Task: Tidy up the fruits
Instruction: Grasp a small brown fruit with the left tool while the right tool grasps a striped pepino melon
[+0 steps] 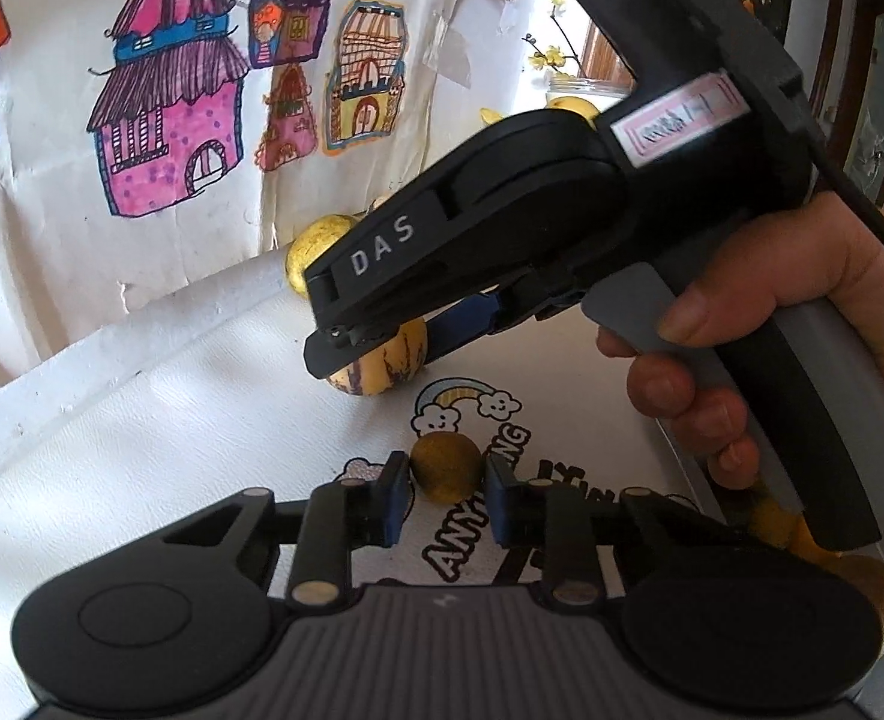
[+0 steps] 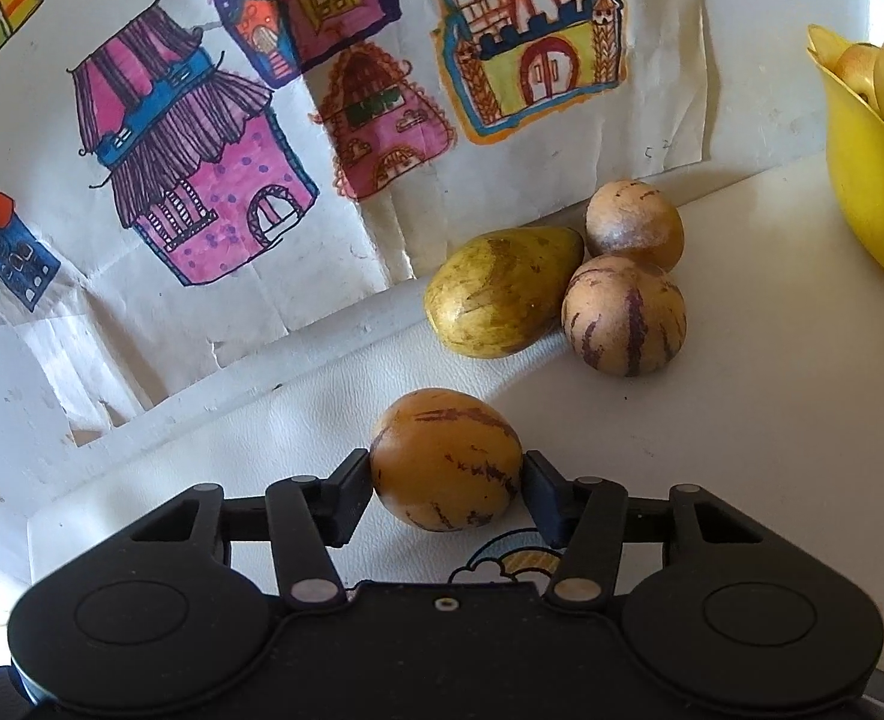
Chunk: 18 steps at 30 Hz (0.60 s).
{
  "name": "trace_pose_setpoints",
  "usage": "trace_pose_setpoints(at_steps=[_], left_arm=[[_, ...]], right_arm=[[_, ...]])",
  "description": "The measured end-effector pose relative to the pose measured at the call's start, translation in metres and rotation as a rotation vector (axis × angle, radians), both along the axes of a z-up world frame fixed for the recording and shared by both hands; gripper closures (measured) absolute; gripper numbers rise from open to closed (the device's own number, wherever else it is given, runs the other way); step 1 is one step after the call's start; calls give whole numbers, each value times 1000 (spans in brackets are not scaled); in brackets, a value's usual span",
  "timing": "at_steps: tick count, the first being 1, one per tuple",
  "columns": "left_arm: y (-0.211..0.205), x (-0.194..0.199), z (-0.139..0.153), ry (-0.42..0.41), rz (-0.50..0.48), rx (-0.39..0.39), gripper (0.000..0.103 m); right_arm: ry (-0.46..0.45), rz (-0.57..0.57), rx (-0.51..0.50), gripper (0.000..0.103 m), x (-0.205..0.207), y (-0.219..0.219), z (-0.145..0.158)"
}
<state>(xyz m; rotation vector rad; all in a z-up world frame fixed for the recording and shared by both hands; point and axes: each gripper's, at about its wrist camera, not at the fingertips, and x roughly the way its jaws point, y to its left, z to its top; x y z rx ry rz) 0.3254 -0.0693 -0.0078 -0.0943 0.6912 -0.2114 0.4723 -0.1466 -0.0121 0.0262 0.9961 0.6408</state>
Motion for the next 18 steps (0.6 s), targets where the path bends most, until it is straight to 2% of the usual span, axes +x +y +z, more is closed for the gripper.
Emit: trace_pose_setpoints(at_steps=[10,18], left_arm=[[2,-13,4,7,-3,-7,74],[-5,-34,9,2,-19,2,74]], right_arm=[[17,-34,30,48,-12,-21,0],[5,-68,77,48,-33,-48,17]])
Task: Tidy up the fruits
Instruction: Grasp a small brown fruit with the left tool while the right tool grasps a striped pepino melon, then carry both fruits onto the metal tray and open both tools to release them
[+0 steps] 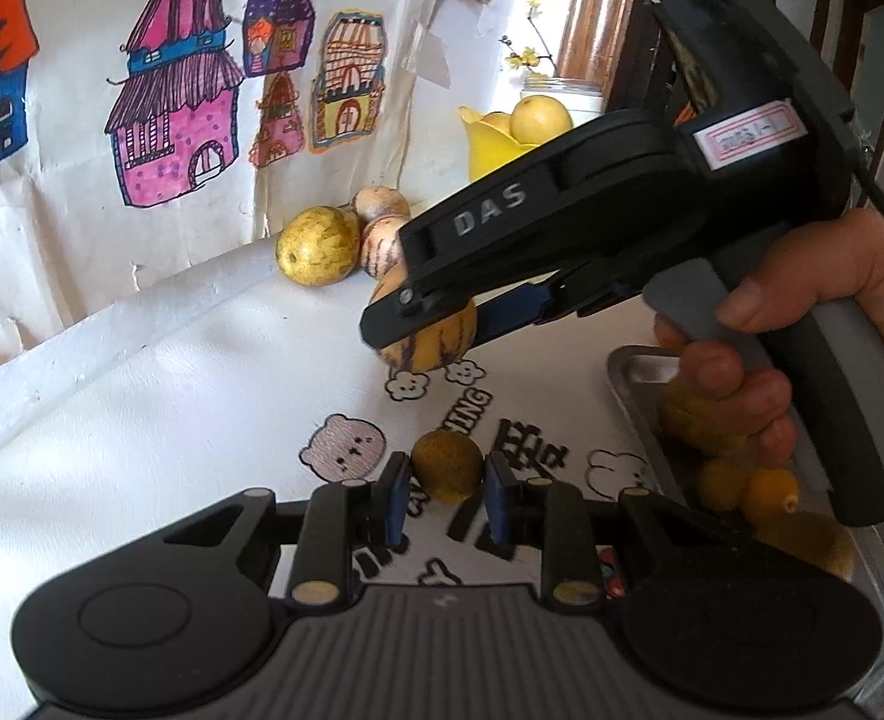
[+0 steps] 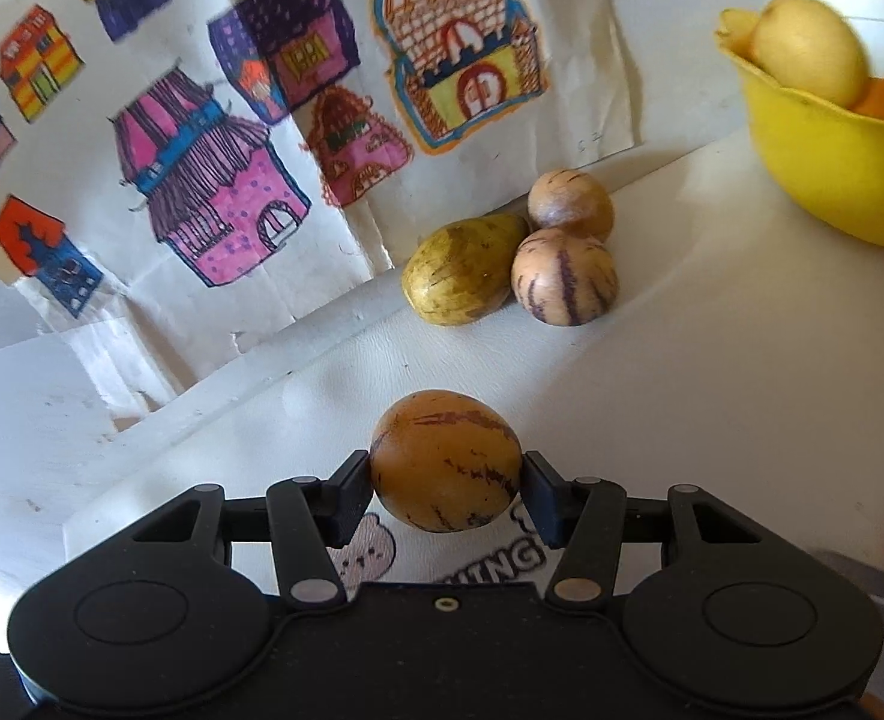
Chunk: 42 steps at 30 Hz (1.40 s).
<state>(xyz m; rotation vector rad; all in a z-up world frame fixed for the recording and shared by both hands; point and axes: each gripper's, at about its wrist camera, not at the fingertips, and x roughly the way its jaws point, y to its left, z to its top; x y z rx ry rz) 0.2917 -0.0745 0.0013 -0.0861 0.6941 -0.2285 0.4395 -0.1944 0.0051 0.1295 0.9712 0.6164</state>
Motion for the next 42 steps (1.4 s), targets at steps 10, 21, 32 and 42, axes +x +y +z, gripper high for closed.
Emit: trace_pose_setpoints(at_steps=[10,21,32,42], left_arm=[[-24,-36,22,-38,-55,-35,74],[-54,-84,35,-31,-158,-72,74],[-70,-111,24,28,-211,-76,74],[-81,-125,19,48,-250,-60,74]], right_arm=[[-53,-44,38,48,-56,-56,36],[-116,-114,42,48,-133,-125,63],[-140,-166,22,48,-217,-173,53],[-170,-152,-27,48,-274,-180,30]])
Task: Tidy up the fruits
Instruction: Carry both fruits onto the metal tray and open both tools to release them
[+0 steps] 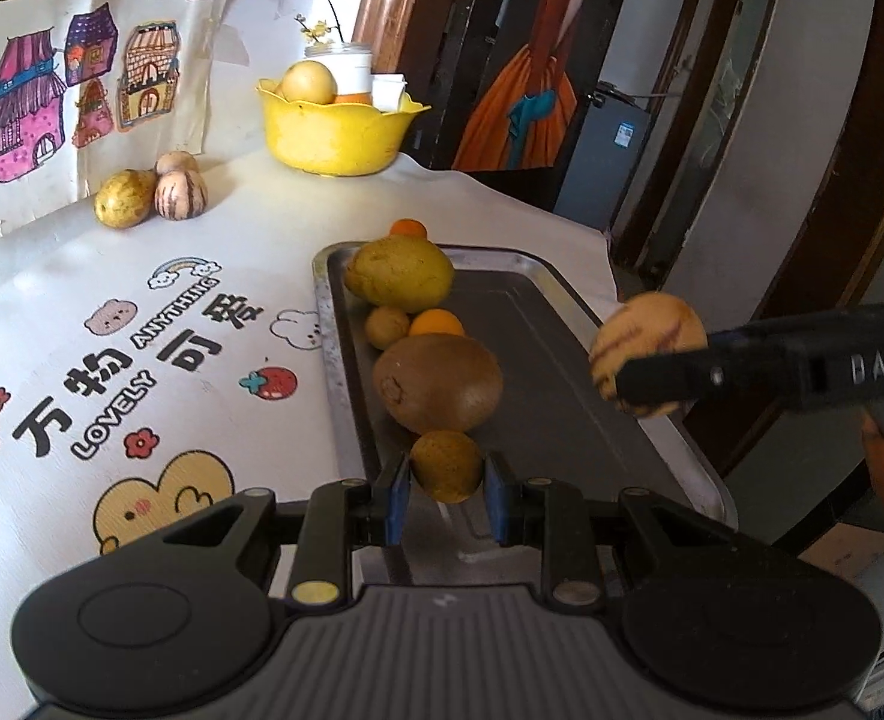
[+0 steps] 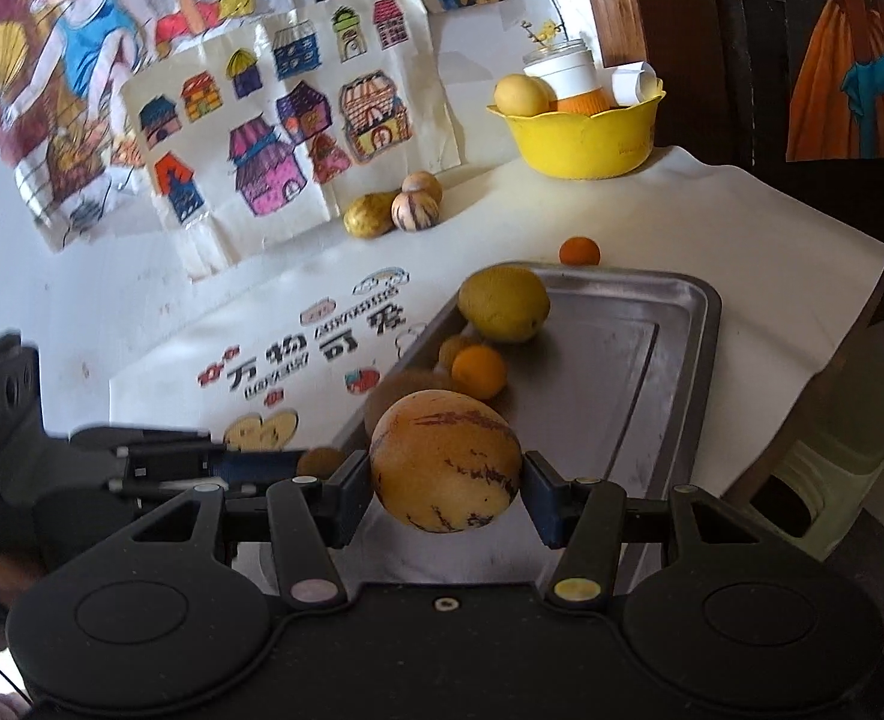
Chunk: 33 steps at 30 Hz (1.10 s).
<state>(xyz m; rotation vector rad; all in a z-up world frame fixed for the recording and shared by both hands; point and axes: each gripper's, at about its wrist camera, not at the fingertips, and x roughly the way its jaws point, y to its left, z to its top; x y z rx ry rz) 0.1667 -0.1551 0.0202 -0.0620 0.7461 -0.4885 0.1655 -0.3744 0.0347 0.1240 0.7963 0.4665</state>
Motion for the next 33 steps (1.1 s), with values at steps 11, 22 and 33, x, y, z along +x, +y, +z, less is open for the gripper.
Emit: trace_pose_setpoints(at_steps=[11,22,33], left_arm=[[-1,-6,-7,29,5,39,74],[-2,-10,-8,28,-1,60,74],[-5,-9,-11,38,-3,65,74]], right_arm=[[-8,49,-69,48,-26,15,-29],[-27,45,-134,48,-30,21,-44],[-71,62,-184,47,-37,25,-45]])
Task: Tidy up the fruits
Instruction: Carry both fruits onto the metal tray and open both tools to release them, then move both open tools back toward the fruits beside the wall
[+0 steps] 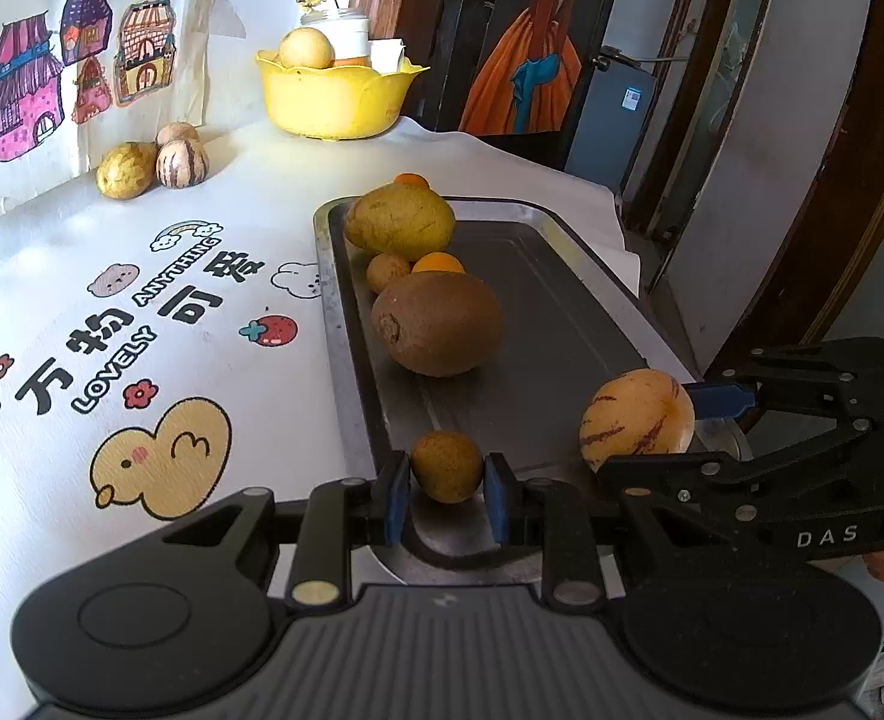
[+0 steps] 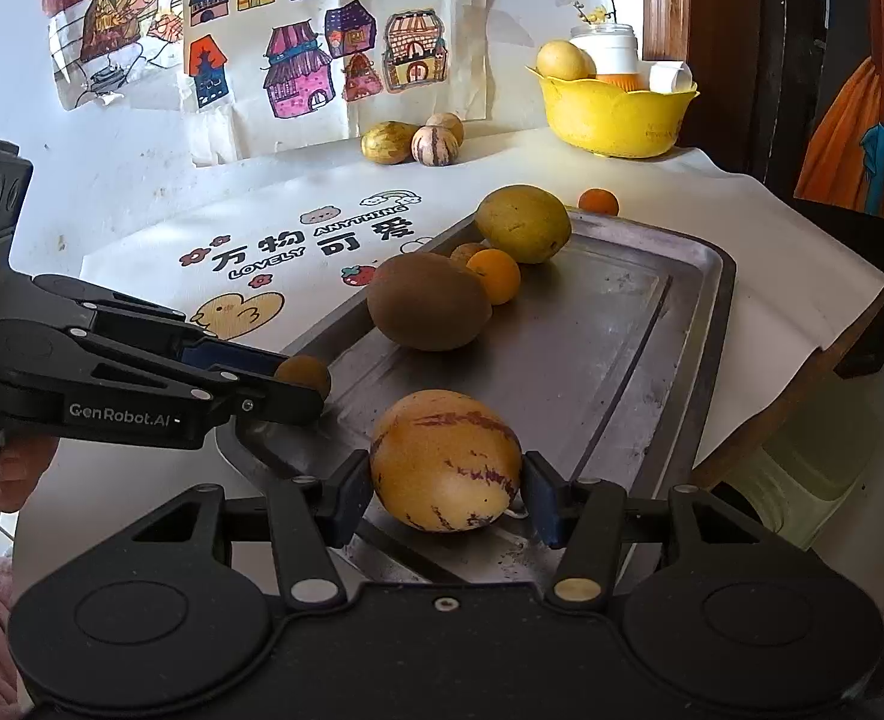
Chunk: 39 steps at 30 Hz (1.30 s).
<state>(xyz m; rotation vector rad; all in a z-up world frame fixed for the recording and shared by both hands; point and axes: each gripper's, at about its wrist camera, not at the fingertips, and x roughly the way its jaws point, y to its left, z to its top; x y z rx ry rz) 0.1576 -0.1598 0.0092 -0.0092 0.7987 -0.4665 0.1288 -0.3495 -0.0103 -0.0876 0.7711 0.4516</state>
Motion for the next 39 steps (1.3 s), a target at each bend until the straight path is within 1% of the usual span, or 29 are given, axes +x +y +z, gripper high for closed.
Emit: trace_pose_setpoints(at_steps=[5,8,9,10,12,13,15,17,18,19,22,24,25,27,28,33,36,39], left_arm=[[1,1,0,16,7,-12,73],[4,1,0,32,11,-34,68],[4,1,1,36,13,-43,63],[5,0,3,36,13,-55,55],[7,-2,6,31,7,-78,45],[6,-3,7,21,11,-74,36],[7,-6,11,-16,40,-50,27],[11,-8,14,-35,52,-53,24],[14,-8,15,-33,59,-62,20],[18,-7,16,-27,71,-73,15],[32,-6,18,-12,113,-96,4],[42,-6,19,-10,137,-94,1],[46,-7,19,-12,147,-90,1],[53,-8,17,-17,157,-69,1],[58,-9,16,-12,144,-61,1],[73,-16,13,-20,129,21,1],[82,-16,13,-23,129,71,0],[93,-14,14,-17,144,98,0]], right_arm=[[-3,-2,4,47,0,-1,0],[-3,-6,8,46,-1,-2,0],[-7,-10,8,46,-2,-2,0],[-10,-12,3,46,-2,-2,0],[-15,-9,-3,43,-4,-2,1],[-16,-11,-1,43,-5,-3,1],[-13,-8,2,39,-7,-3,2],[-13,-7,-1,35,-9,-4,3],[-14,-7,-4,32,-11,-5,4],[-16,-8,-6,31,-12,-5,4],[-20,0,-11,23,-18,-5,7],[-27,4,-20,15,-23,-6,11],[-28,8,-25,14,-25,-5,12],[-23,14,-36,4,-28,-5,15],[-20,19,-39,2,-30,-4,17],[27,47,-58,1,-38,1,24],[57,49,-92,1,-38,5,25],[71,52,-127,1,-36,10,28]])
